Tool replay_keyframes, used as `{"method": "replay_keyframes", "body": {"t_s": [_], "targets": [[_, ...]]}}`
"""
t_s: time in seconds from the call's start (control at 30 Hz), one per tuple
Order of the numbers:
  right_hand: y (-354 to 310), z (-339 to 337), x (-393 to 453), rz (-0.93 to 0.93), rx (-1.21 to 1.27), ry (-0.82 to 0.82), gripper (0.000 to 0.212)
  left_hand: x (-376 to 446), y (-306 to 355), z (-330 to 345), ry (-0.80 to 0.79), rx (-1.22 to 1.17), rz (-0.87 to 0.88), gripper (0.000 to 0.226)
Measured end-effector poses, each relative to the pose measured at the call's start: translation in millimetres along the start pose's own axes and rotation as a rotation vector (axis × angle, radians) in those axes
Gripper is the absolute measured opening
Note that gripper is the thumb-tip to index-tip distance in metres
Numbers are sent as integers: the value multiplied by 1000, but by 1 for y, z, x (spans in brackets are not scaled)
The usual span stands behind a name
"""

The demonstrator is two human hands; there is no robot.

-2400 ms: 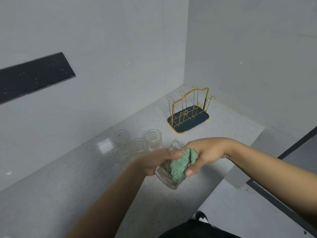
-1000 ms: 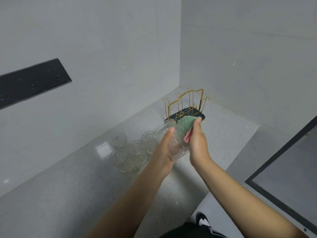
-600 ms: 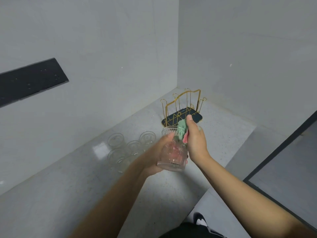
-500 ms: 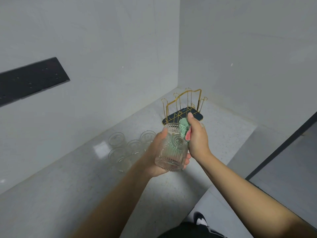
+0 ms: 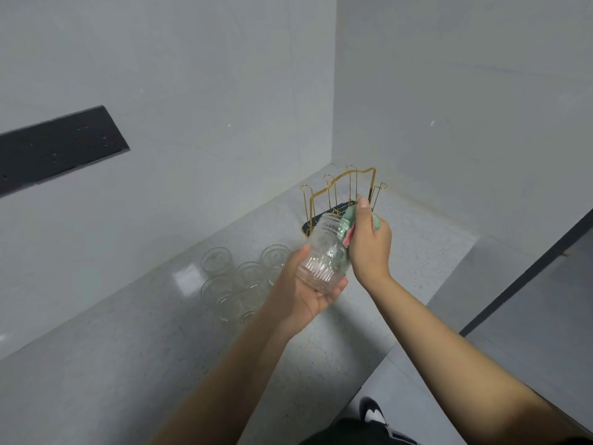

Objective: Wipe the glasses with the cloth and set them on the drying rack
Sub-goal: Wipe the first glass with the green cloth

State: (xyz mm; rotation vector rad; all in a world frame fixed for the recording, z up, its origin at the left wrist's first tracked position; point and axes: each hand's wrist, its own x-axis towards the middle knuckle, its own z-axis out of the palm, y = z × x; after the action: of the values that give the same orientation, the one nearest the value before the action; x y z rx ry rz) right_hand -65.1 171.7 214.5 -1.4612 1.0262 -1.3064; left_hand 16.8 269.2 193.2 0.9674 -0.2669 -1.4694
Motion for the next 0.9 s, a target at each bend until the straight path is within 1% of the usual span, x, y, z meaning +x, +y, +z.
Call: {"method": "replay_keyframes", "body": {"t_s": [0.03,0.1,0.13,0.2,0.27,0.3,0.33,0.37,0.43,0.47,0.5,0.53,0.6,0.63,0.67,0.7,0.73,0.77,0.8,0.83,0.87,0.9], "targets": [[2,0,0,2,24,2,60,-1,2,0,-53,-72,-64,47],[2,0,1,14,26,23,60,-2,3,3,-69,-38,-77,51],[1,1,2,28,3,42,60,-1,1,4,-37,38,-24,49],[1,1,5,59,-93,79,60,-1,-6,6,54,259,159,45],[2,4,7,88,-162,94,60,2,-12,3,174,481,336,51],[2,4,7,99,-170,94,59,4,-13,1,215,511,375,54],[2,5,7,96,-157,87,58,7,-13,-1,203,466,353,54],[2,6,6,79,-125,75,57,7,-8,0,159,344,287,52],[2,6,6,29,-55,43,56,3,3,4,36,3,87,48],[1,6,7,8,-39,33,55,3,6,4,1,-95,12,46],[0,6,8,-4,-35,33,56,4,5,2,-29,-119,-25,45],[0,6,10,-4,-43,43,56,6,5,1,-41,-80,-19,46],[2,7,16,47,-78,83,58,13,0,2,24,70,74,46],[4,7,19,83,-100,97,60,15,-3,4,80,154,141,54],[6,7,23,118,-118,100,61,20,-6,4,144,261,207,69],[8,7,25,144,-131,96,61,23,-7,3,191,374,256,79],[10,6,26,157,-135,92,61,26,-7,2,219,450,284,80],[14,5,29,153,-125,84,59,30,-5,2,200,463,280,73],[15,3,29,131,-100,76,57,32,-3,1,142,390,244,62],[17,1,31,97,-69,67,55,32,2,4,89,221,156,50],[19,-1,34,59,-48,56,55,32,7,9,36,24,51,44],[20,-2,37,25,-43,47,56,34,8,9,4,-109,-13,46]]}}
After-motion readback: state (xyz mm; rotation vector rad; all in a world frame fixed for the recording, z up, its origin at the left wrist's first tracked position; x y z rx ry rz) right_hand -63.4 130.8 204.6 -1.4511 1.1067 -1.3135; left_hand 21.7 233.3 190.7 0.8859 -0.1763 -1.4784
